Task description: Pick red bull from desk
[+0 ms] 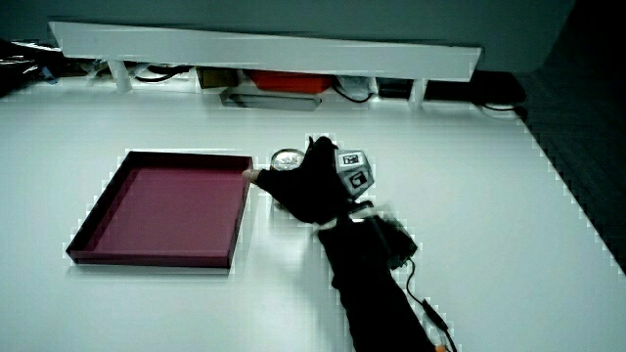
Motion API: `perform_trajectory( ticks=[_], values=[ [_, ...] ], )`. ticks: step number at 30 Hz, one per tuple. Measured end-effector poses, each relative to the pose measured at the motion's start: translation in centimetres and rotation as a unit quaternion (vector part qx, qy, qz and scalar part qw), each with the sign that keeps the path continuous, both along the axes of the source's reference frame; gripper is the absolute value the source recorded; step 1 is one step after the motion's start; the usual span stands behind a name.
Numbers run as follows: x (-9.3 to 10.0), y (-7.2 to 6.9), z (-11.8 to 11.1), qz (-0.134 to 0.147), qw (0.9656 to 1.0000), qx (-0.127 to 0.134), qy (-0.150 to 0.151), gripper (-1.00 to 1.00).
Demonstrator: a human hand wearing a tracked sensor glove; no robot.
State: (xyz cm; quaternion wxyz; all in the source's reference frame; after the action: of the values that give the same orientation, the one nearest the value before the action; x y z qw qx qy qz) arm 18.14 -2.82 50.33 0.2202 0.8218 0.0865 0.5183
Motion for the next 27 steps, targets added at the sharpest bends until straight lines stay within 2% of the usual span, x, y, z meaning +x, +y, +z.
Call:
perform_trajectory(
  ticks=[2, 7, 8, 9, 11, 15, 17, 22, 23, 25, 27],
  values=[
    [0.0, 0.0, 0.3, -0.002, 0.9999, -0.011, -0.005, 0.00],
    [-0.1, 0.1, 0.6, 0.005, 0.9999, -0.010, -0.007, 0.00],
    [0.1, 0.1, 1.1, -0.008, 0.9984, -0.043, -0.036, 0.00],
    [0.0, 0.1, 0.7, 0.005, 0.9999, -0.012, -0.010, 0.00],
    [0.1, 0.1, 1.3, 0.003, 0.9998, -0.014, -0.011, 0.00],
    [0.1, 0.2, 1.0, 0.005, 0.9998, -0.009, -0.014, 0.12],
    [0.2, 0.3, 1.2, 0.010, 0.9998, -0.016, -0.011, 0.19],
    [0.7, 0.6, 1.7, 0.046, 0.9988, -0.005, -0.019, 0.34],
    [0.7, 0.6, 1.5, 0.044, 0.9988, -0.001, -0.023, 0.38],
    [0.8, 0.6, 1.5, 0.060, 0.9980, 0.006, -0.021, 0.44],
    [0.9, 0.6, 1.5, 0.064, 0.9977, 0.004, -0.021, 0.50]
  ],
)
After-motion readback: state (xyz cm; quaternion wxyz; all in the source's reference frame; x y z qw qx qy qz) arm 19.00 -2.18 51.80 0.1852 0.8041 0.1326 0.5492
